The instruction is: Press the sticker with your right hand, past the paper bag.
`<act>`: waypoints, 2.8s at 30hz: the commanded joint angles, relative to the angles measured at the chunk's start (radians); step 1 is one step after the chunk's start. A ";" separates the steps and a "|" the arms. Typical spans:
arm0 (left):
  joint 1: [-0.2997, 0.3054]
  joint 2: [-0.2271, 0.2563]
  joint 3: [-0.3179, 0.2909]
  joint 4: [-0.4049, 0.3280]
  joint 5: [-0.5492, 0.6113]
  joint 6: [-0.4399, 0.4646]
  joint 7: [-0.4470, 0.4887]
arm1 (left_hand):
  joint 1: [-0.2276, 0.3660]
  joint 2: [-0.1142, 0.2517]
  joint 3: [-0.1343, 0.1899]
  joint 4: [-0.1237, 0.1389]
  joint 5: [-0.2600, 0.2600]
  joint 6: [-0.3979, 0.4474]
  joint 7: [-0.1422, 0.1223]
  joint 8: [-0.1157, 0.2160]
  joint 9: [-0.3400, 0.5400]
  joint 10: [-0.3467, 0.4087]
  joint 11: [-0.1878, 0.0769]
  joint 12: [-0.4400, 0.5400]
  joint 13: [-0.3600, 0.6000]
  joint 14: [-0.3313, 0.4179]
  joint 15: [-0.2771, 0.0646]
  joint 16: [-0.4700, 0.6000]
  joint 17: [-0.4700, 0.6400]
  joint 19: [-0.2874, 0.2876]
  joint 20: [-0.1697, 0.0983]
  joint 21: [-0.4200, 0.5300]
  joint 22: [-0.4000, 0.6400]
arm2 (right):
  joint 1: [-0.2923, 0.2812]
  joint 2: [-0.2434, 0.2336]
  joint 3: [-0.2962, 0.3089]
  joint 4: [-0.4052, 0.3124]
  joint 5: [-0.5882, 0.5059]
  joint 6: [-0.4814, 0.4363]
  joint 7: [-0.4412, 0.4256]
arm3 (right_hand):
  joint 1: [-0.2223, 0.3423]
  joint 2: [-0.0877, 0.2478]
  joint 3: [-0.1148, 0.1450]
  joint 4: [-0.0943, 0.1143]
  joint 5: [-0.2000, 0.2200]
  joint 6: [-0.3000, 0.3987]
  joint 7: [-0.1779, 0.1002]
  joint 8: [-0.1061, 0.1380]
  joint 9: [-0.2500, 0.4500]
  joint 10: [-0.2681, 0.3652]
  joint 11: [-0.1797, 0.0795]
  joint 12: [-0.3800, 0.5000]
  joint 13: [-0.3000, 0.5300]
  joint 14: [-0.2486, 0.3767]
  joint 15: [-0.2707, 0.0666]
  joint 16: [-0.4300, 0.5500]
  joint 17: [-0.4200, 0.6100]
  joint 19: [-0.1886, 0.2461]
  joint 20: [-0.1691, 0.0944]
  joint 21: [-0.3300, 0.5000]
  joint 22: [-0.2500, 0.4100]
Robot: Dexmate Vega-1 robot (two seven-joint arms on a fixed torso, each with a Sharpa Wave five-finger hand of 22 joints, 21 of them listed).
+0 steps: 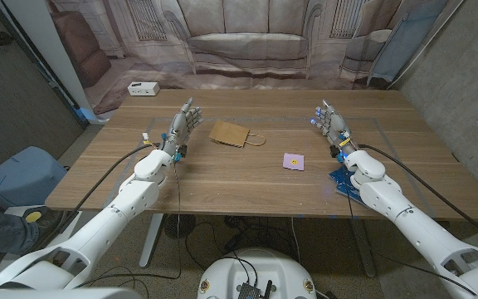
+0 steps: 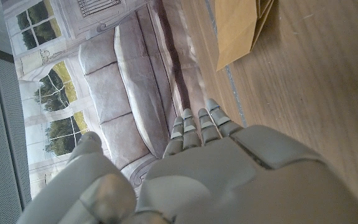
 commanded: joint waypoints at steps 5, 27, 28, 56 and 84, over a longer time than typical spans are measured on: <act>0.016 0.031 0.007 -0.033 0.045 -0.012 0.011 | 0.006 0.001 0.006 -0.004 0.004 0.023 0.001 0.006 0.004 0.025 -0.002 0.009 -0.009 0.035 0.001 0.013 0.005 0.039 0.004 0.004 0.003 | -0.034 -0.018 0.006 0.003 -0.019 0.070 0.031 | 0.004 -0.003 0.002 -0.004 0.005 0.005 -0.011 0.004 0.005 0.033 0.003 0.013 -0.003 0.036 0.007 0.015 -0.005 0.040 0.002 0.006 0.004; 0.024 0.066 0.001 -0.042 0.051 0.003 -0.002 | 0.006 0.002 0.003 -0.009 0.002 0.043 -0.006 0.008 0.004 0.038 -0.004 0.011 -0.024 0.042 -0.006 0.008 0.005 0.034 0.017 -0.019 0.003 | -0.111 -0.055 0.015 -0.116 -0.083 0.111 -0.039 | -0.006 -0.015 -0.012 -0.011 0.004 0.064 0.002 0.019 0.004 0.097 0.003 0.022 -0.020 0.087 0.001 0.022 -0.021 0.078 0.010 -0.009 0.004; 0.025 0.067 0.000 -0.042 0.050 0.002 -0.004 | 0.006 0.002 0.003 -0.009 0.002 0.045 -0.007 0.009 0.004 0.037 -0.004 0.011 -0.024 0.041 -0.005 0.007 0.005 0.033 0.017 -0.020 0.003 | -0.112 -0.056 0.015 -0.118 -0.083 0.112 -0.037 | -0.006 -0.015 -0.012 -0.011 0.004 0.063 0.001 0.019 0.004 0.097 0.002 0.021 -0.020 0.088 0.002 0.022 -0.021 0.078 0.010 -0.009 0.004; 0.029 0.059 -0.011 -0.005 0.035 -0.091 -0.065 | 0.011 0.012 0.005 -0.015 0.002 0.053 -0.002 0.006 0.005 0.048 -0.005 0.011 -0.038 0.046 -0.007 0.002 0.004 0.021 0.013 -0.049 0.002 | -0.211 -0.106 0.039 -0.232 -0.130 0.147 -0.075 | -0.009 -0.006 -0.014 -0.013 0.005 0.097 -0.012 0.025 0.006 0.097 -0.004 0.010 -0.028 0.085 0.000 0.013 -0.030 0.081 0.011 -0.028 0.005; 0.048 0.067 -0.019 -0.026 0.065 -0.119 -0.034 | 0.015 0.017 0.004 -0.024 0.001 0.112 -0.028 0.014 0.005 0.081 -0.030 0.017 -0.053 0.073 -0.025 0.001 0.003 0.047 0.012 -0.077 0.002 | -0.351 -0.145 0.093 -0.353 -0.241 0.208 -0.169 | -0.007 0.002 -0.014 -0.016 0.005 0.103 -0.020 0.021 0.007 0.102 -0.010 0.005 -0.032 0.097 -0.009 0.012 -0.036 0.104 -0.003 -0.035 0.005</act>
